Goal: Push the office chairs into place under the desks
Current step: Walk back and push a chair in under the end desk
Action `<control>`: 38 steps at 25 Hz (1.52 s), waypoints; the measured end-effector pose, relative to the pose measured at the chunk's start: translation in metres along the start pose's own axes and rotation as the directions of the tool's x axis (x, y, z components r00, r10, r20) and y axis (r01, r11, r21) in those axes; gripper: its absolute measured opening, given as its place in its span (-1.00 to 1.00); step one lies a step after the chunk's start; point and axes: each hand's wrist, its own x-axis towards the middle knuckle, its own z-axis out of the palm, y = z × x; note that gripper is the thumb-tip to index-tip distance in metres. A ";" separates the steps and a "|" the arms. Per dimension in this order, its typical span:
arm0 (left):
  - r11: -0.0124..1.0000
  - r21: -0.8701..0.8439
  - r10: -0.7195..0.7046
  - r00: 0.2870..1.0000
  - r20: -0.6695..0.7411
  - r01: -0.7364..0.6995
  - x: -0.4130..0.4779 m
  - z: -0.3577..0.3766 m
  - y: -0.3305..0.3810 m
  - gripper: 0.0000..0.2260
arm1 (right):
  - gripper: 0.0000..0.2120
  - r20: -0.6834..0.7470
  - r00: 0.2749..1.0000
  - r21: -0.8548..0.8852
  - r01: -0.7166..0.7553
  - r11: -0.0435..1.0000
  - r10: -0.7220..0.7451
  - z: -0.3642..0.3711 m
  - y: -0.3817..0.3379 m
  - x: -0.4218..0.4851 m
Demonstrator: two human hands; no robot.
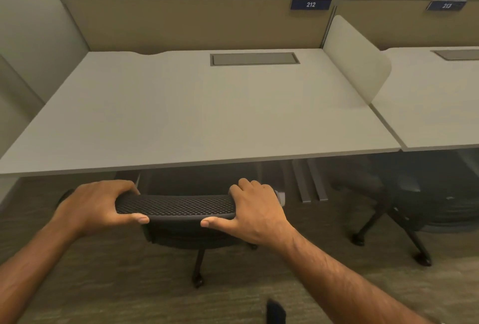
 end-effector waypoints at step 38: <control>0.991 -0.065 -0.118 0.989 -0.088 0.112 0.120 0.023 0.098 -0.07 | -0.13 -0.154 0.986 -0.042 0.066 0.997 -0.072 -0.012 0.138 0.079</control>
